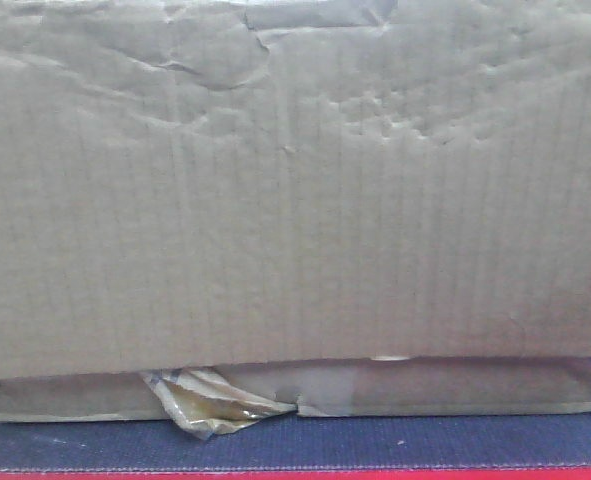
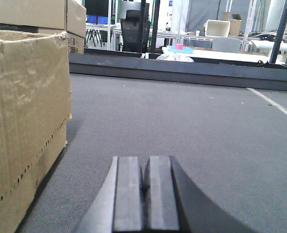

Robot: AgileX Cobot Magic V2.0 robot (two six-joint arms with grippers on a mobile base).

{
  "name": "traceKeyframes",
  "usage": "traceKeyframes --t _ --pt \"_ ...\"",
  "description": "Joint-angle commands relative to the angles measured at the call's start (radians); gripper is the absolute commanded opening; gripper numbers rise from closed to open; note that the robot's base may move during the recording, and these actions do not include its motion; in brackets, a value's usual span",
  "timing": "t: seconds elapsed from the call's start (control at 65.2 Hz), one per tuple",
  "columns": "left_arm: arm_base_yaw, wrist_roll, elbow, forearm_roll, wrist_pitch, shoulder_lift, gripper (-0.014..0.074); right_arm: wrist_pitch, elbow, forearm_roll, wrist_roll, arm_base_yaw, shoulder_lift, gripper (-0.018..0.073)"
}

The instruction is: Stack two boxes on right shelf middle

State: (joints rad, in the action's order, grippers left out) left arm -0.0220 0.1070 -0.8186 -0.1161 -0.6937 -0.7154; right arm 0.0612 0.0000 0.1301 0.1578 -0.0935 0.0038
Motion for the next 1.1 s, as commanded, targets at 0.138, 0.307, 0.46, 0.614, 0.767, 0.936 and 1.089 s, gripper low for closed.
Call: traceKeyframes --t 0.138,0.307,0.46,0.614,0.767,0.936,1.089 --pt "0.004 0.002 -0.106 0.015 -0.002 -0.243 -0.0111 -0.018 0.0 -0.005 0.0 -0.005 -0.004 -0.0163" --pt "-0.005 -0.069 -0.303 0.029 -0.182 -0.436 -0.0094 -0.018 0.0 -0.005 0.0 -0.005 -0.004 -0.0163" --pt "-0.108 -0.278 -0.462 0.19 -0.335 -0.558 -0.0093 -0.018 0.0 -0.005 0.0 -0.005 -0.004 -0.0163" --pt "-0.247 -0.368 -0.526 0.326 -0.391 -0.626 -0.0093 -0.018 0.0 -0.005 0.0 -0.005 -0.004 -0.0163" --pt "-0.339 -0.37 -0.529 0.326 -0.389 -0.632 -0.008 -0.018 0.0 -0.005 0.0 -0.005 -0.004 -0.0163" --pt "-0.348 -0.422 -0.529 0.336 -0.387 -0.632 0.016 -0.018 0.0 -0.005 0.0 -0.005 -0.004 -0.0163" --pt "-0.348 -0.449 -0.529 0.303 -0.35 -0.663 0.0409 -0.018 0.0 -0.005 0.0 -0.005 -0.004 -0.0163"
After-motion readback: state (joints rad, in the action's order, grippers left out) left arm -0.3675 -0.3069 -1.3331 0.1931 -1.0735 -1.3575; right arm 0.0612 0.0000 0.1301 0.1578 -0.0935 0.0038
